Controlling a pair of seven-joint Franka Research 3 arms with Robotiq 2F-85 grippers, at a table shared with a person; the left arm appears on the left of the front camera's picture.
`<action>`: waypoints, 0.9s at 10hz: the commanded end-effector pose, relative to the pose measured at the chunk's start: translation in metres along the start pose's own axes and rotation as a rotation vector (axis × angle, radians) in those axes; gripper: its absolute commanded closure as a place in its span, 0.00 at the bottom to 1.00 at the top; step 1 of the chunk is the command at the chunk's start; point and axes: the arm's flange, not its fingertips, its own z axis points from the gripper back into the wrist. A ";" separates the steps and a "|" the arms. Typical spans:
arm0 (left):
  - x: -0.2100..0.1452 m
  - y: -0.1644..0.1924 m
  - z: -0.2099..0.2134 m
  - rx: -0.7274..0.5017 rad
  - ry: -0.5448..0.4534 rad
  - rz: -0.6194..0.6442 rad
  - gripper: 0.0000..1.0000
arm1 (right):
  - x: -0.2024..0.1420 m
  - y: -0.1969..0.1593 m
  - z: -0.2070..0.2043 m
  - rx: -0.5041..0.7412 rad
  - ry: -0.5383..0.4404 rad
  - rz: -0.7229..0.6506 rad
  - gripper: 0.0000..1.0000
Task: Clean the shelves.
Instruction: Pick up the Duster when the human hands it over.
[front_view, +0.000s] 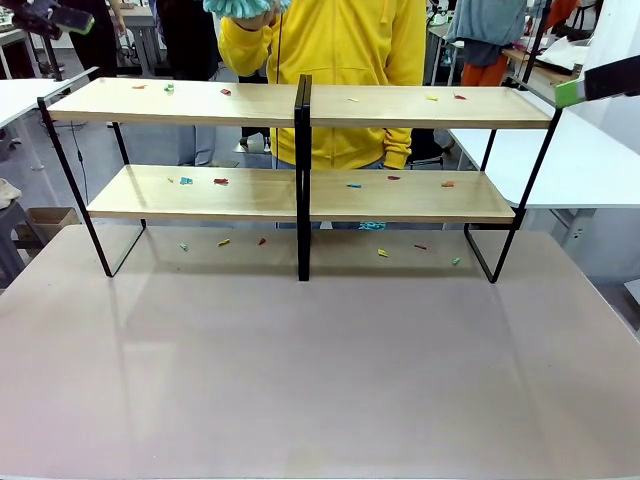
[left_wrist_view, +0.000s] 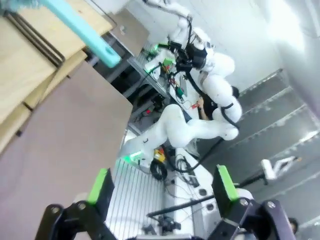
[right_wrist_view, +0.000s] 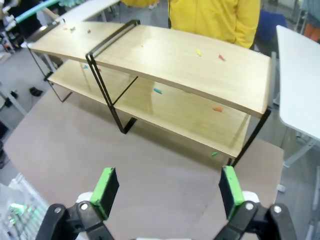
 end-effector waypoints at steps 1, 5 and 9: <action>0.036 0.000 -0.004 -0.030 0.000 0.301 0.00 | 0.000 -0.001 0.000 0.009 0.001 0.003 0.00; 0.124 0.040 -0.036 0.019 -0.133 0.583 0.00 | 0.000 -0.001 0.000 0.009 0.001 0.003 0.00; 0.135 0.082 -0.067 0.224 -0.189 0.668 0.00 | 0.000 -0.001 0.000 0.009 0.001 0.003 0.00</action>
